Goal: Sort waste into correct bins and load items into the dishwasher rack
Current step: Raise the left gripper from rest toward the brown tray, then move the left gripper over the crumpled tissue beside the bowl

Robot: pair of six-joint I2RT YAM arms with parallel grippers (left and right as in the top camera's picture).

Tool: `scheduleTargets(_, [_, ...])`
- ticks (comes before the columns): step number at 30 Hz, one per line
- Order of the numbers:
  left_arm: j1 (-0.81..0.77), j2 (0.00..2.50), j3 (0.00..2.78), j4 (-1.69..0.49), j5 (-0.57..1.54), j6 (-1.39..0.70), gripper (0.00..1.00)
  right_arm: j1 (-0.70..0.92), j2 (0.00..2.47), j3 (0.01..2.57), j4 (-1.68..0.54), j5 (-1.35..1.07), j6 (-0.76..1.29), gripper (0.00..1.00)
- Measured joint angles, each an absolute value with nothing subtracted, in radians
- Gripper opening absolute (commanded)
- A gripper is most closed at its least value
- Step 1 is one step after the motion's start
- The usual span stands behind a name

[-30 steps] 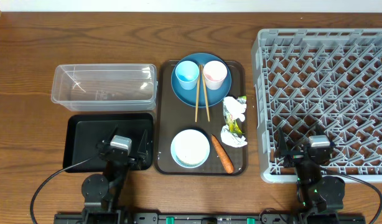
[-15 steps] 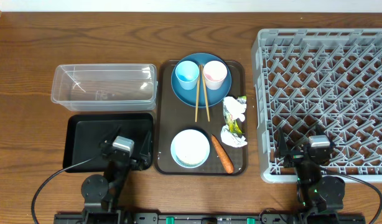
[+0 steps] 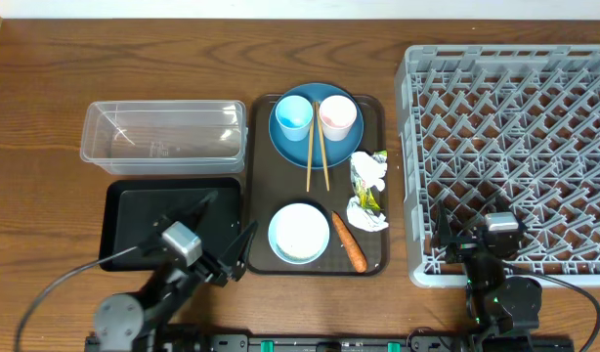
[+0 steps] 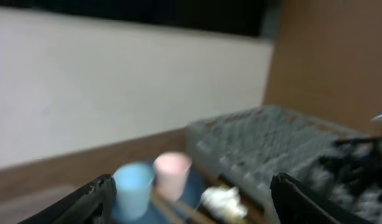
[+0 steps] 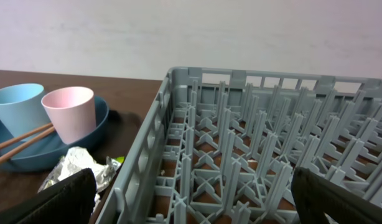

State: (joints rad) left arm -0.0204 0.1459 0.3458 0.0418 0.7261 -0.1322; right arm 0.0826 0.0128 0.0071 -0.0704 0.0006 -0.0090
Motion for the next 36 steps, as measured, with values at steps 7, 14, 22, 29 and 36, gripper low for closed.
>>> scheduleTargets(7, [-0.020, 0.464, 0.723, -0.230, 0.839, -0.162, 0.82, 0.083, 0.013, 0.007, -0.070, 0.000, -0.009, 0.99])
scheduleTargets(14, [-0.048, 0.795, 1.021, -0.552, 0.897, -0.184, 0.98, 0.083, 0.013, 0.007, -0.070, 0.000, -0.009, 0.99])
scheduleTargets(22, [-0.135, 0.953, 1.046, -0.569, 0.916, -0.187, 0.98, 0.083, 0.013, 0.007, -0.071, 0.001, -0.009, 0.99])
scheduleTargets(29, [-0.194, 1.023, 1.046, -0.581, 0.879, -0.271, 0.98, 0.083, 0.013, 0.007, -0.071, 0.001, -0.009, 0.99])
scheduleTargets(36, [-0.418, 1.033, 1.046, -0.577, 0.585, -0.416, 0.99, 0.083, 0.013, 0.007, -0.071, 0.001, -0.009, 0.99])
